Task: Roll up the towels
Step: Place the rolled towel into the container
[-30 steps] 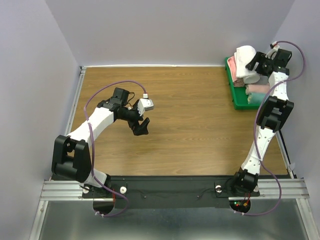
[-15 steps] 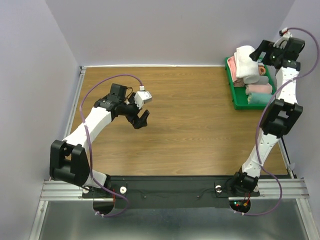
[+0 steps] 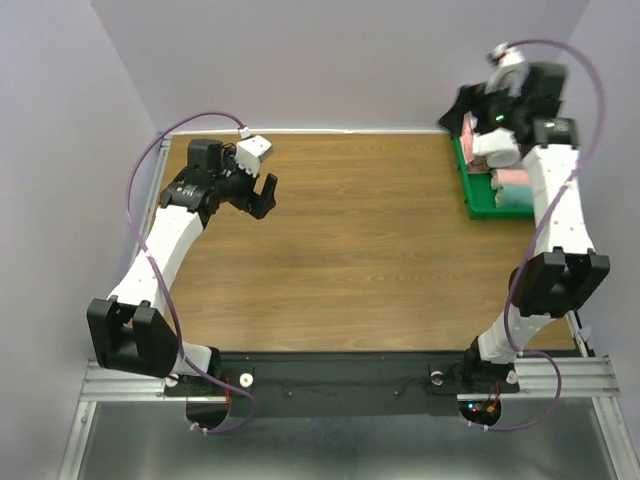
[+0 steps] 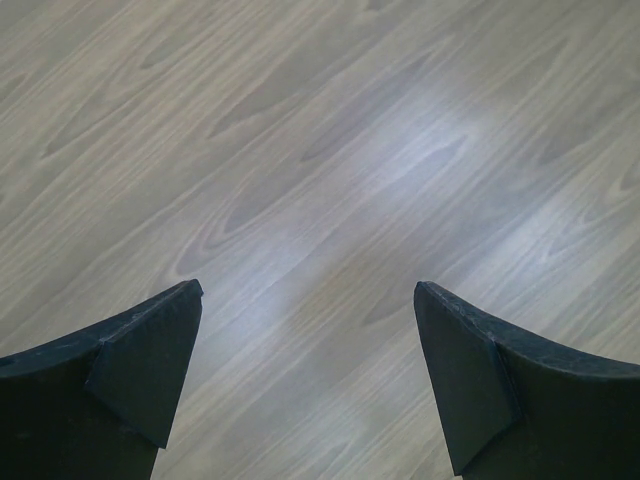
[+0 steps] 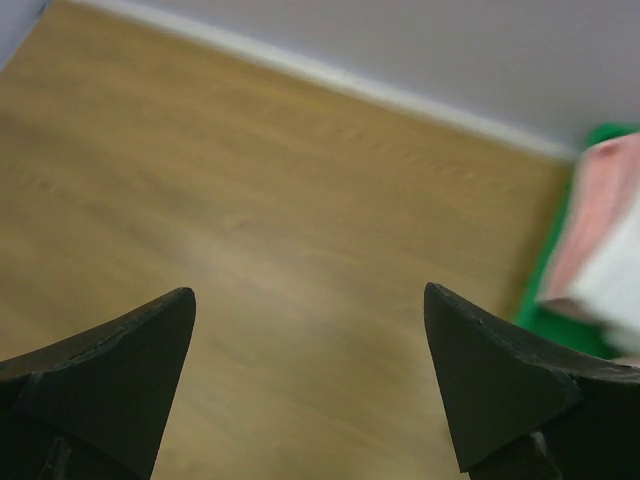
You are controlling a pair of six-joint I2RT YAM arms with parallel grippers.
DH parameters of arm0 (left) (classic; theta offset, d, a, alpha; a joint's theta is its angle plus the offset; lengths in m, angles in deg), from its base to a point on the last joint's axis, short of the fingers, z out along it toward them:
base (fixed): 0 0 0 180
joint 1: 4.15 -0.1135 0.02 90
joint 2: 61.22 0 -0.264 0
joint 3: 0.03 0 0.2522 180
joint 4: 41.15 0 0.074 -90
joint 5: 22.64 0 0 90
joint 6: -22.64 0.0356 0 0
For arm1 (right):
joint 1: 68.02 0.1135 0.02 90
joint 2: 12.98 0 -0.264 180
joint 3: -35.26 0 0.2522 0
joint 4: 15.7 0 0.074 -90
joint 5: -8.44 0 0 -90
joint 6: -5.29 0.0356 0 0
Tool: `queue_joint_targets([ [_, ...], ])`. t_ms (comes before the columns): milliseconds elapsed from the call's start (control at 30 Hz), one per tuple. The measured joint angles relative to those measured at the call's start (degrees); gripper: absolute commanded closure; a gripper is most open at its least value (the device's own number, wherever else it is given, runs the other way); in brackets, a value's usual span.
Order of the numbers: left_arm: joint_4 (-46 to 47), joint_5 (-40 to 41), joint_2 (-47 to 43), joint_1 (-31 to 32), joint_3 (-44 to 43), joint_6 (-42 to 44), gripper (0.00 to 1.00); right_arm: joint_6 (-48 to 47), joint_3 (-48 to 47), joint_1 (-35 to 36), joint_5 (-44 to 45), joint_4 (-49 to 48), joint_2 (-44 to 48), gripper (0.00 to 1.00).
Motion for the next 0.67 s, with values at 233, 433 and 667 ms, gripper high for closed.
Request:
queue_joint_targets([
  [233, 2.1, 1.5, -3.3, -0.5, 2.7, -2.4, 0.01, -0.4, 27.2, 16.9, 2.8, 2.1, 5.2, 0.00],
  [433, 4.3, 1.5, -6.0, -0.5, 11.7, -3.5, 0.01, 0.5, 49.1, 28.3, 7.0, 0.6, 10.4, 0.00],
  [667, 5.3, 2.9, -6.1, -0.5, 18.6, -3.6, 0.01, 1.1, 52.7, 28.3, 9.2, -2.6, 16.4, 0.00],
])
